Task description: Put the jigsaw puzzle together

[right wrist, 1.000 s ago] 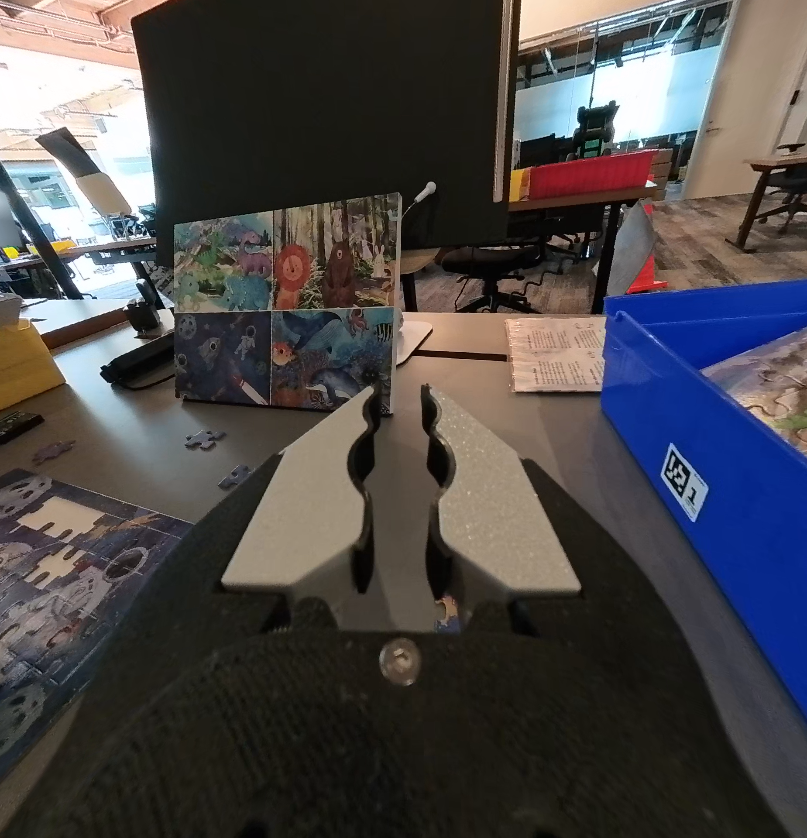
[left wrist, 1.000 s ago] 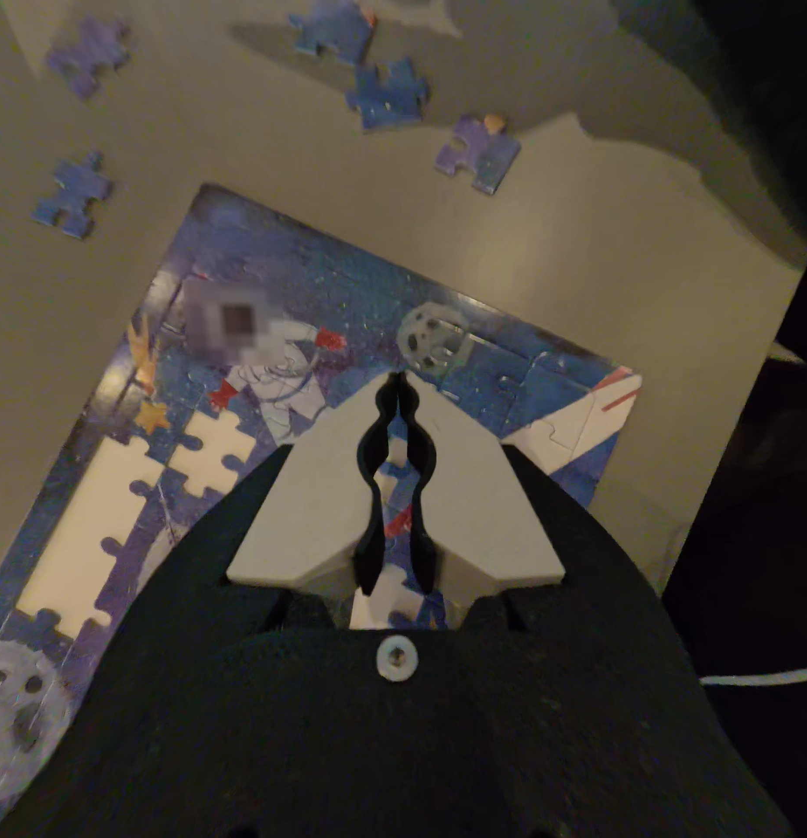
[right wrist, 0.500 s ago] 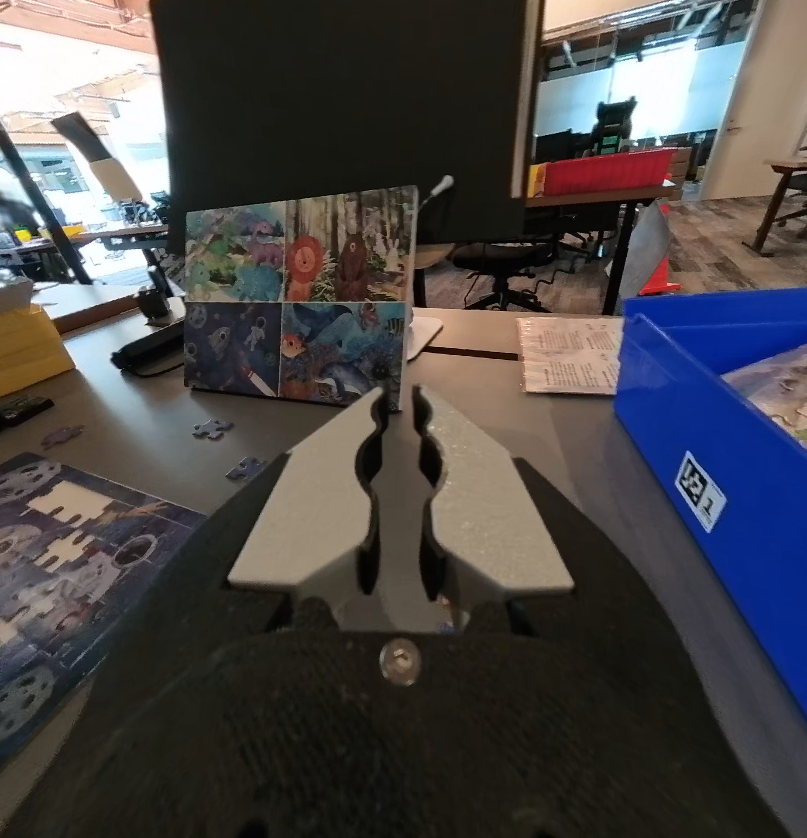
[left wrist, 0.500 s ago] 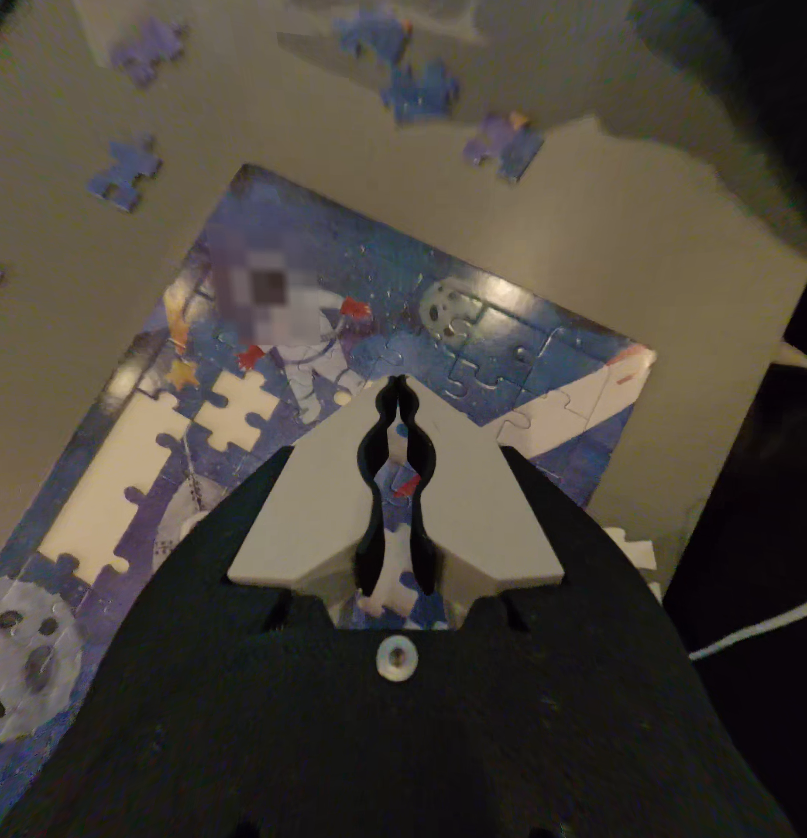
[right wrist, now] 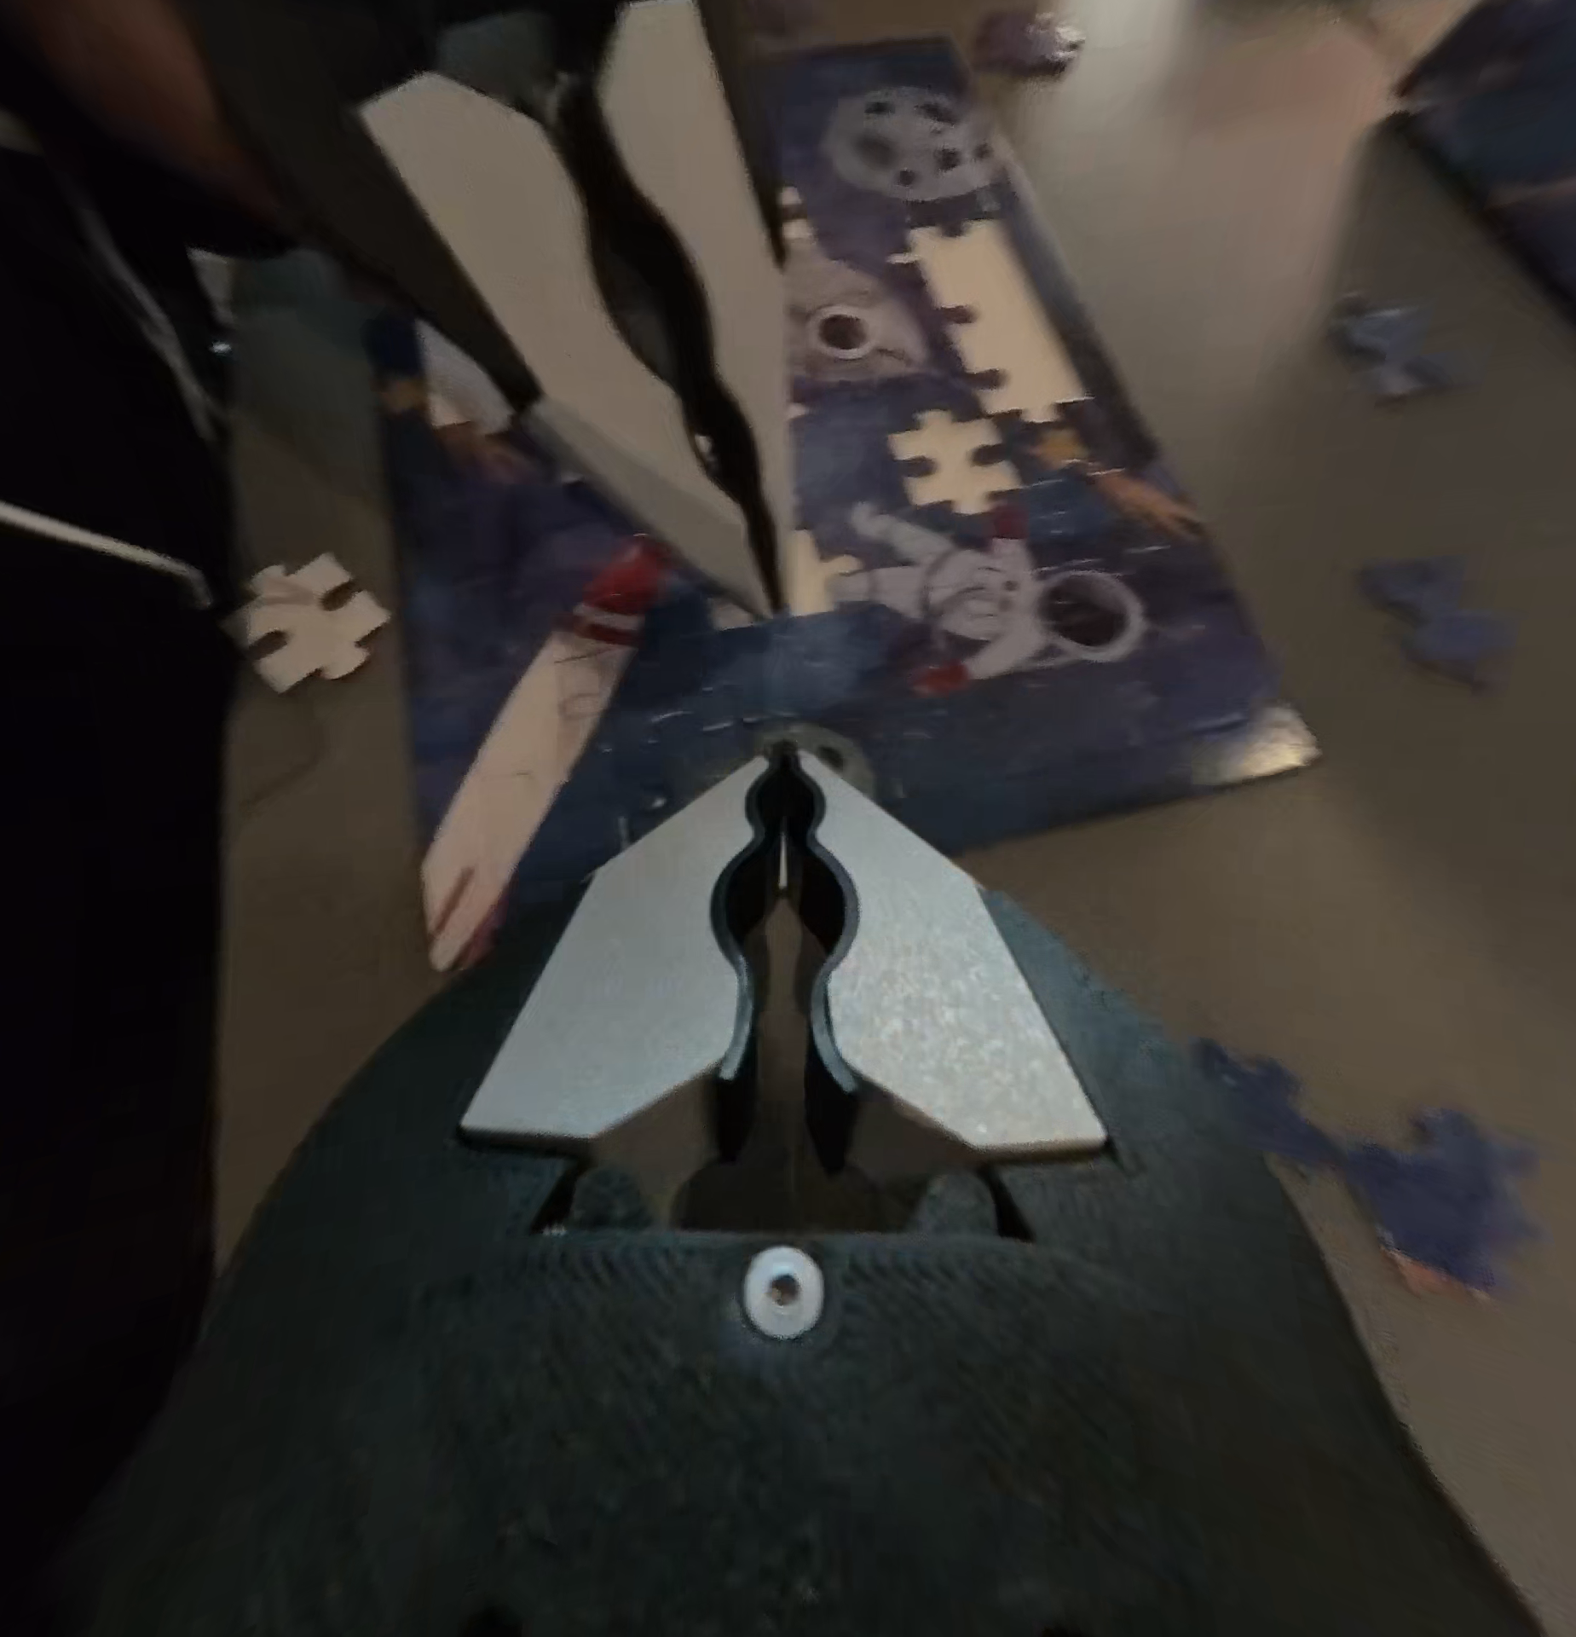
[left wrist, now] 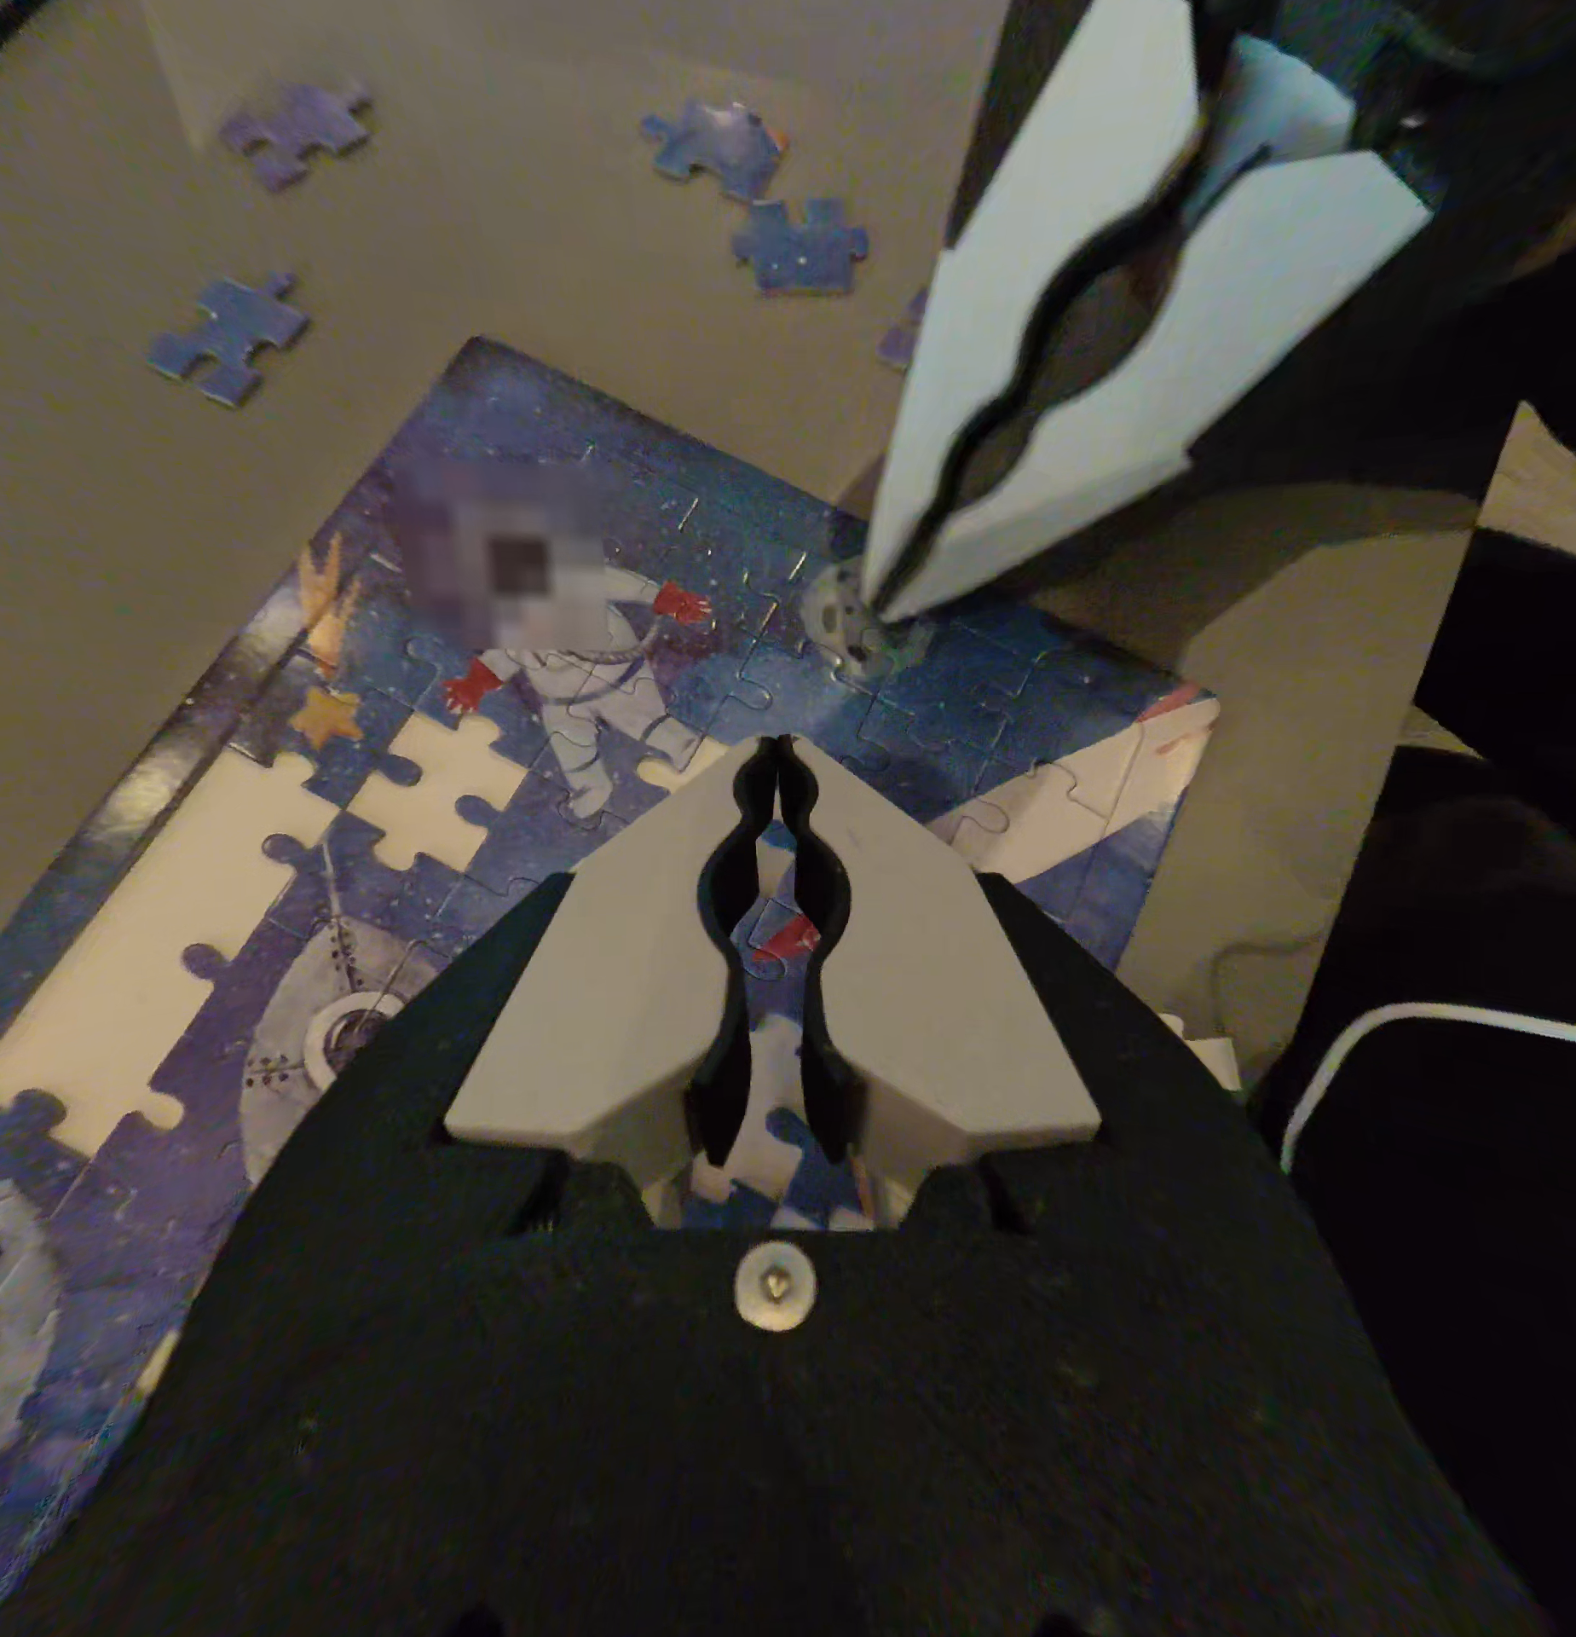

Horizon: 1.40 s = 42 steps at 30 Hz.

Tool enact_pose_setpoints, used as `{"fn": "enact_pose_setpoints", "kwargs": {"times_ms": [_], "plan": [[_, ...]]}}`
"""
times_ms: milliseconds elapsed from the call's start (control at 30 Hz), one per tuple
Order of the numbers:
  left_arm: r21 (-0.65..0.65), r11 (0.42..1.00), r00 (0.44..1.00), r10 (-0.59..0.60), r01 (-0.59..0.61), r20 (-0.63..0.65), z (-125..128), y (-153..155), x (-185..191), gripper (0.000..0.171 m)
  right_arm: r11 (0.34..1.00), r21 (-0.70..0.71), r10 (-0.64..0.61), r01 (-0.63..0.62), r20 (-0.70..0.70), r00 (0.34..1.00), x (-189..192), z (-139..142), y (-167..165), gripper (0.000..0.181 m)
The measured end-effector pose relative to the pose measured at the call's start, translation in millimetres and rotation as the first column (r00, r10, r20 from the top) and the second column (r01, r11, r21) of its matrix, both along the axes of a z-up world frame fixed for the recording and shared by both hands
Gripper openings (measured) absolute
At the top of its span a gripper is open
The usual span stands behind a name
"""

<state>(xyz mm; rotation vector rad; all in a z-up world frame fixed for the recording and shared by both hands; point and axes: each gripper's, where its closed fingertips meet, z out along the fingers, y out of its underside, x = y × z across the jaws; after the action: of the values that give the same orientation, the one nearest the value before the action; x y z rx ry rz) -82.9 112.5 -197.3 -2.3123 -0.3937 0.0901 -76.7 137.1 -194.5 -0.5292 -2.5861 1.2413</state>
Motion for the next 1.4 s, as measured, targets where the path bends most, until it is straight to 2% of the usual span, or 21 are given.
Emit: {"fn": "enact_pose_setpoints", "kwargs": {"times_ms": [167,300,400,500,533,567,633,667,733,800,833,900,933,967,1033,1100,1167,1233,1300,1333,1400], "plan": [[-0.01,1.0,0.998,-0.023,0.024,0.064,-6.5,0.3,3.6,0.0,0.989,-0.009,0.149,-0.149,0.106,0.983,16.0,-5.8,-18.6,0.0],[-0.006,1.0,0.997,-0.027,0.027,0.068,-6.7,-0.3,3.9,0.0,1.0,0.022,0.013,-0.014,0.047,0.999,-20.1,-6.8,-13.1,0.0],[0.0,1.0,0.997,-0.022,0.022,0.073,-6.8,-0.5,3.9,0.0,0.983,-0.017,0.181,-0.181,0.143,0.973,7.3,-7.1,-23.9,0.0],[-0.002,1.0,0.997,-0.025,0.025,0.071,-6.7,-0.4,3.7,0.0,0.999,0.04,0.035,-0.035,0.005,0.999,-23.1,-6.9,-13.7,0.0],[-0.002,1.0,0.997,-0.026,0.026,0.072,-6.7,-0.3,3.6,0.0,0.997,0.034,0.069,-0.07,0.02,0.997,-17.4,-7.0,-15.4,0.0],[-0.002,1.0,0.997,-0.027,0.027,0.072,-6.7,-0.3,3.6,0.0,0.981,0.0,0.192,-0.193,0.101,0.976,5.7,-7.5,-22.3,0.0],[0.0,1.0,0.997,-0.029,0.029,0.076,-6.8,-0.4,3.6,0.0,0.937,-0.06,0.348,-0.344,0.244,0.905,41.8,-7.1,-30.1,0.0],[0.002,1.0,0.996,-0.029,0.029,0.079,-6.8,-0.4,3.5,0.0,0.945,-0.053,0.326,-0.323,0.232,0.917,38.2,-7.4,-30.1,0.0],[0.007,1.0,0.996,-0.026,0.025,0.083,-6.8,-0.5,3.5,0.0,0.995,0.011,0.097,-0.098,0.073,0.993,-6.1,-7.4,-17.7,0.0],[0.01,1.0,0.996,-0.023,0.022,0.084,-6.7,-0.3,3.6,0.0,0.998,0.05,-0.03,0.031,-0.016,0.999,-27.6,-7.5,-2.5,0.0],[0.011,1.0,0.996,-0.021,0.02,0.086,-6.8,-0.4,3.5,0.0,0.998,0.028,0.062,-0.063,0.035,0.997,-10.3,-7.7,-9.9,0.0],[0.014,1.0,0.995,-0.016,0.015,0.096,-6.8,-0.4,3.5,0.0,0.935,-0.059,0.353,-0.349,0.242,0.904,52.5,-7.5,-29.2,0.0],[0.016,1.0,0.995,-0.012,0.011,0.103,-6.8,-0.3,3.5,0.0,0.921,-0.075,0.387,-0.382,0.277,0.879,62.6,-7.4,-33.6,0.0],[0.017,1.0,0.994,-0.01,0.008,0.107,-6.8,-0.3,3.6,0.0,0.931,-0.063,0.363,-0.359,0.251,0.897,57.0,-7.7,-35.6,0.0],[0.014,1.0,0.994,-0.008,0.006,0.106,-6.9,-0.4,3.6,0.0,0.99,0.016,0.139,-0.14,0.064,0.988,6.1,-8.1,-24.4,0.0],[0.006,1.0,0.996,-0.006,0.006,0.092,-7.0,-0.8,4.2,0.0,0.989,0.087,-0.115,0.123,-0.096,0.989,-44.7,-7.9,4.7,0.0],[-0.013,1.0,0.996,-0.015,0.016,0.085,-7.5,-2.7,7.7,0.0,0.983,0.09,-0.152,0.16,-0.091,0.984,-50.6,-8.0,9.7,0.0],[-0.017,0.999,0.993,-0.032,0.035,0.114,-7.8,-4.4,14.7,0.0,0.999,0.04,0.029,-0.03,0.032,0.999,-14.1,-8.2,-12.9,0.0],[0.004,0.999,0.987,-0.032,0.032,0.158,-7.8,-5.7,18.1,0.0,0.959,-0.058,0.282,-0.276,0.245,0.928,47.5,-8.2,-36.2,0.0],[0.018,0.999,0.982,-0.039,0.036,0.183,-7.0,-6.2,20.0,0.0,0.942,-0.08,0.336,-0.327,0.297,0.894,65.0,-7.8,-40.2,0.0],[0.053,0.998,0.978,-0.039,0.029,0.207,-1.9,-9.7,18.0,0.0,0.951,-0.063,0.309,-0.304,0.264,0.914,63.8,-7.7,-40.2,0.0]]}}
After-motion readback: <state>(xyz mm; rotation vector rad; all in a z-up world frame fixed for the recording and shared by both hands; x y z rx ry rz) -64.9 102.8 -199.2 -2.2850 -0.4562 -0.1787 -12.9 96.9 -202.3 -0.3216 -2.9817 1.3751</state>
